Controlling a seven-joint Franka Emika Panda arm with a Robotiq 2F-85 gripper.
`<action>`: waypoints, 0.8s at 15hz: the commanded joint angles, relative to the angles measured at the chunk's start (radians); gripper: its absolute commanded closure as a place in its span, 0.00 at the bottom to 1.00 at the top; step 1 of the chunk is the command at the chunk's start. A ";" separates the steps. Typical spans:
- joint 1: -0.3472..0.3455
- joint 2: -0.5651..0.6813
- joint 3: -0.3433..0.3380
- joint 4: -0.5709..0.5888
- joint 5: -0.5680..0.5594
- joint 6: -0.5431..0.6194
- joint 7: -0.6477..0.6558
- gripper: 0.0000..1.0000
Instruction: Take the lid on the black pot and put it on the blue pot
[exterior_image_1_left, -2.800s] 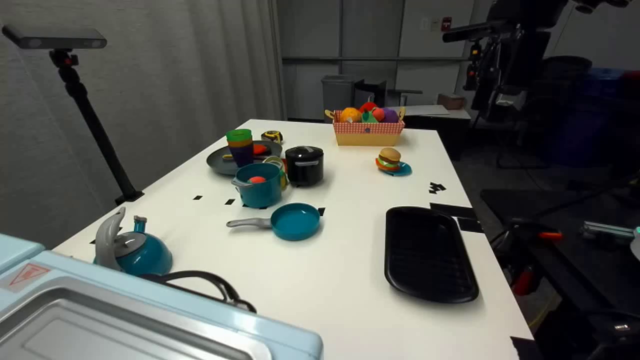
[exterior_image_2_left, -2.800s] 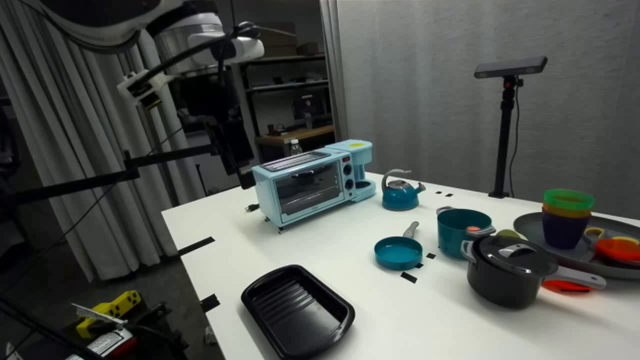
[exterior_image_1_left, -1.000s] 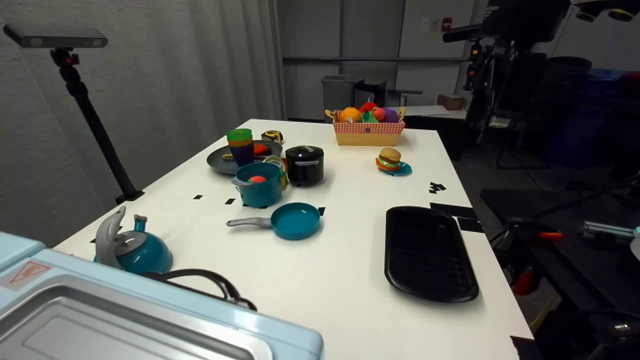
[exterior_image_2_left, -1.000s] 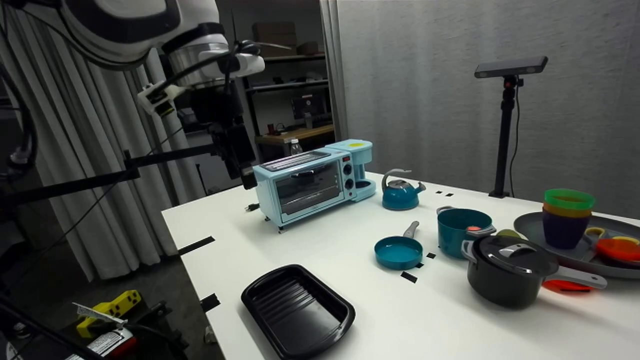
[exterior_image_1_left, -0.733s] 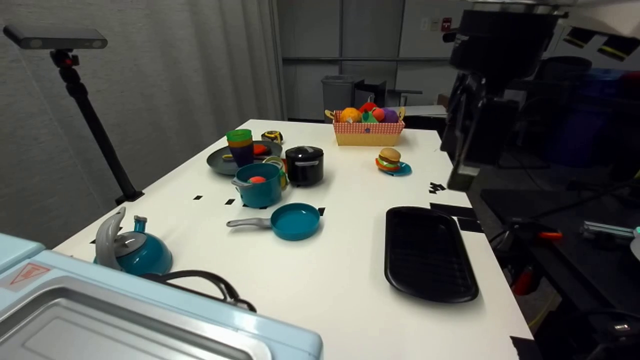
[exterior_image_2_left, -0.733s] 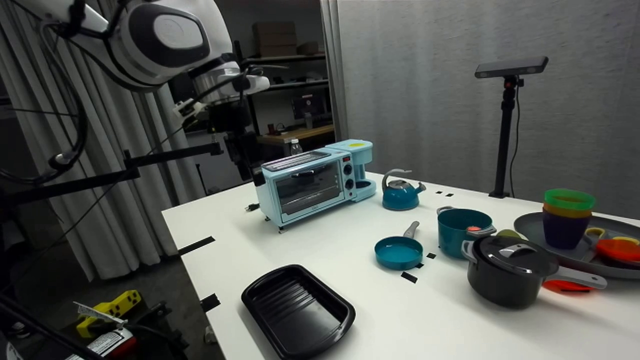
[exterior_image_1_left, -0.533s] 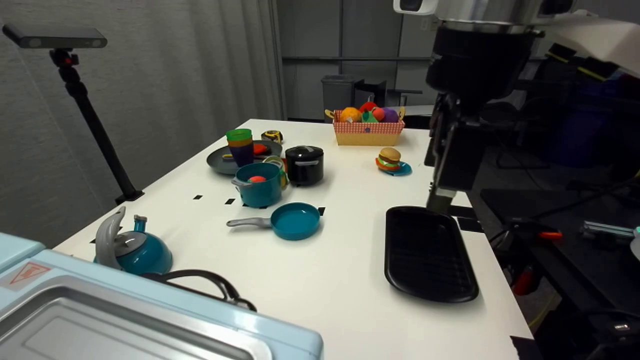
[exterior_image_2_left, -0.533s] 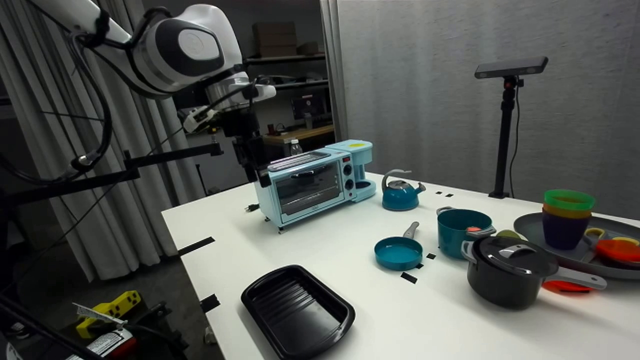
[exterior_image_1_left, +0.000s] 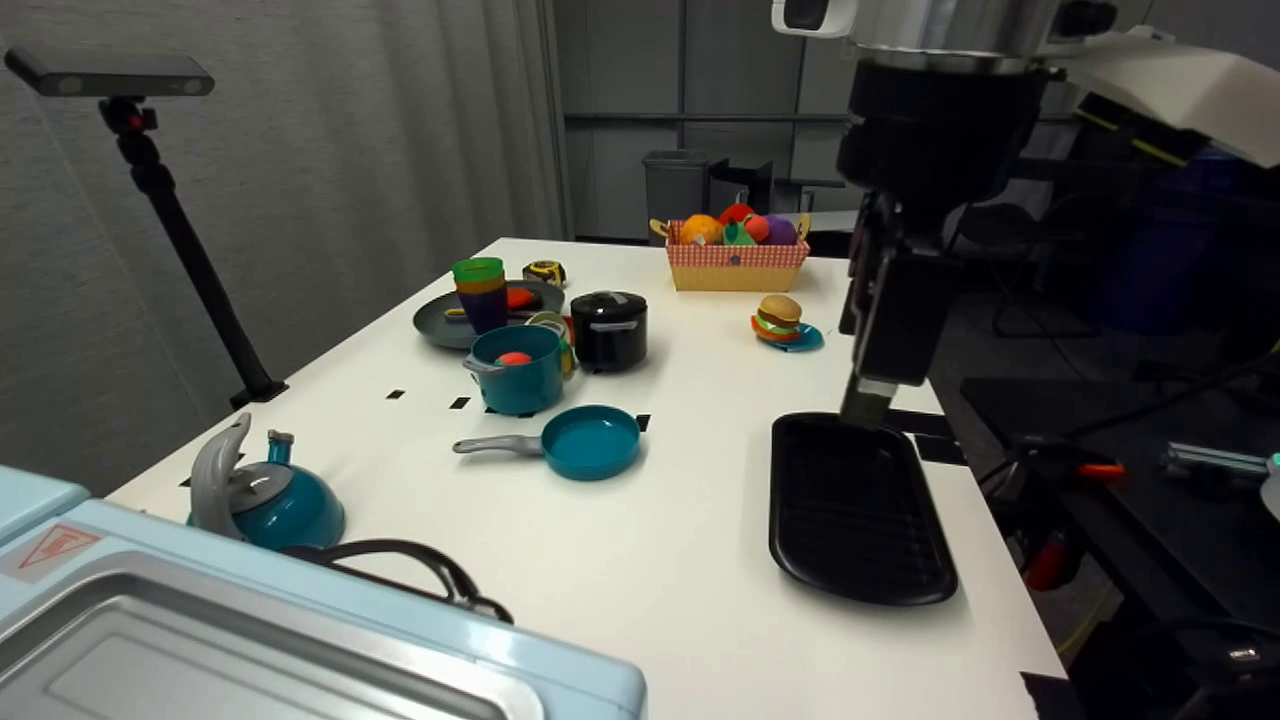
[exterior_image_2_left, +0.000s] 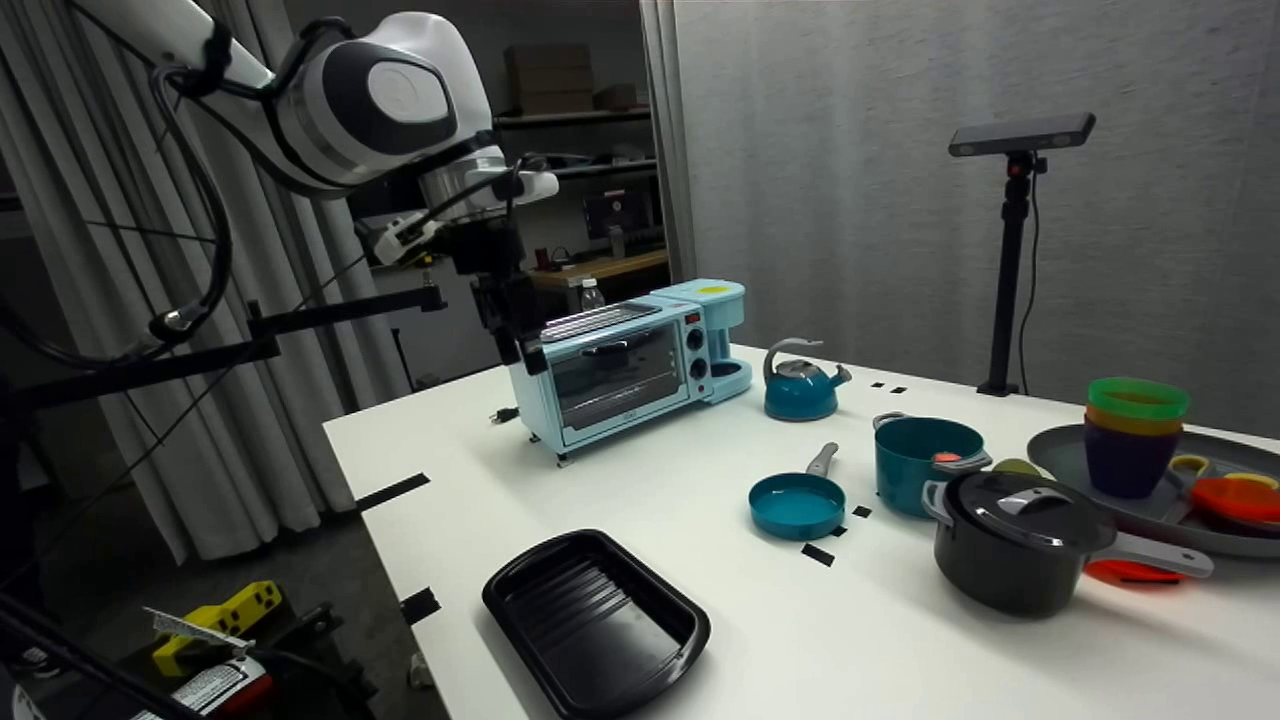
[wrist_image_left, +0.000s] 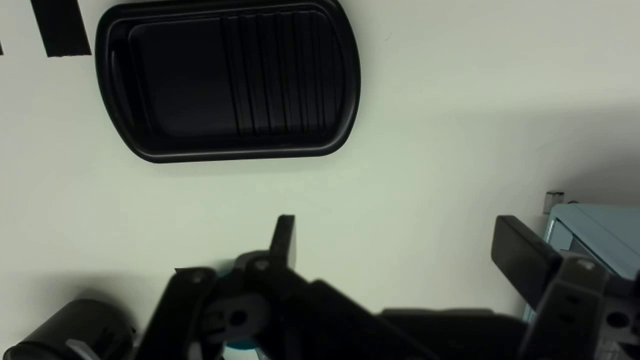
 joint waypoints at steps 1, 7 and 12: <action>0.032 0.010 -0.041 0.009 -0.022 -0.005 0.024 0.00; -0.030 0.066 -0.140 0.059 -0.127 0.001 0.143 0.00; -0.069 0.107 -0.235 0.130 -0.218 0.017 0.243 0.00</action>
